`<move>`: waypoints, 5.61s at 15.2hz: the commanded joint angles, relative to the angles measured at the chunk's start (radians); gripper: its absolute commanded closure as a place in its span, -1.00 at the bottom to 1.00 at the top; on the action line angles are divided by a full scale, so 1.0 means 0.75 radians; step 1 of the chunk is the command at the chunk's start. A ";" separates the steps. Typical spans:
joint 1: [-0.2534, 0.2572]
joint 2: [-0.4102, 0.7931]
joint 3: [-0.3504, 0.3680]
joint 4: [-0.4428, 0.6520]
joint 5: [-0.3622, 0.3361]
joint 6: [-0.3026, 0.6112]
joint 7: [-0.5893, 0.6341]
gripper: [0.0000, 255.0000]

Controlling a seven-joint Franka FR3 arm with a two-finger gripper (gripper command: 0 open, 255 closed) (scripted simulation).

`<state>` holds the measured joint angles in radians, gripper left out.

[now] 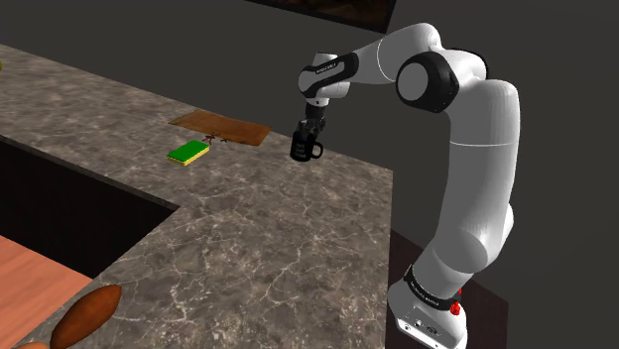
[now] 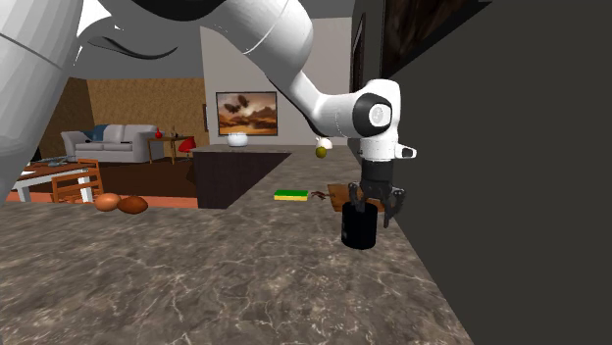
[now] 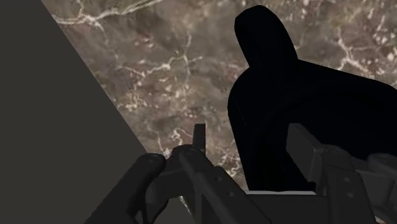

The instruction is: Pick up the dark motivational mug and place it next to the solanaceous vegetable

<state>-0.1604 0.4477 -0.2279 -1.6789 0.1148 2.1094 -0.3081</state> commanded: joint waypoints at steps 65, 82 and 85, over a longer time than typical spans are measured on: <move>0.389 -0.747 0.266 -0.392 -0.154 -0.337 0.705 1.00; 0.628 -0.776 0.584 -0.418 -0.109 -0.335 1.247 1.00; 0.670 -0.740 0.640 -0.377 -0.111 -0.339 1.347 1.00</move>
<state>0.3323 -0.1175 0.2389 -1.9698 0.0323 1.8527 0.6766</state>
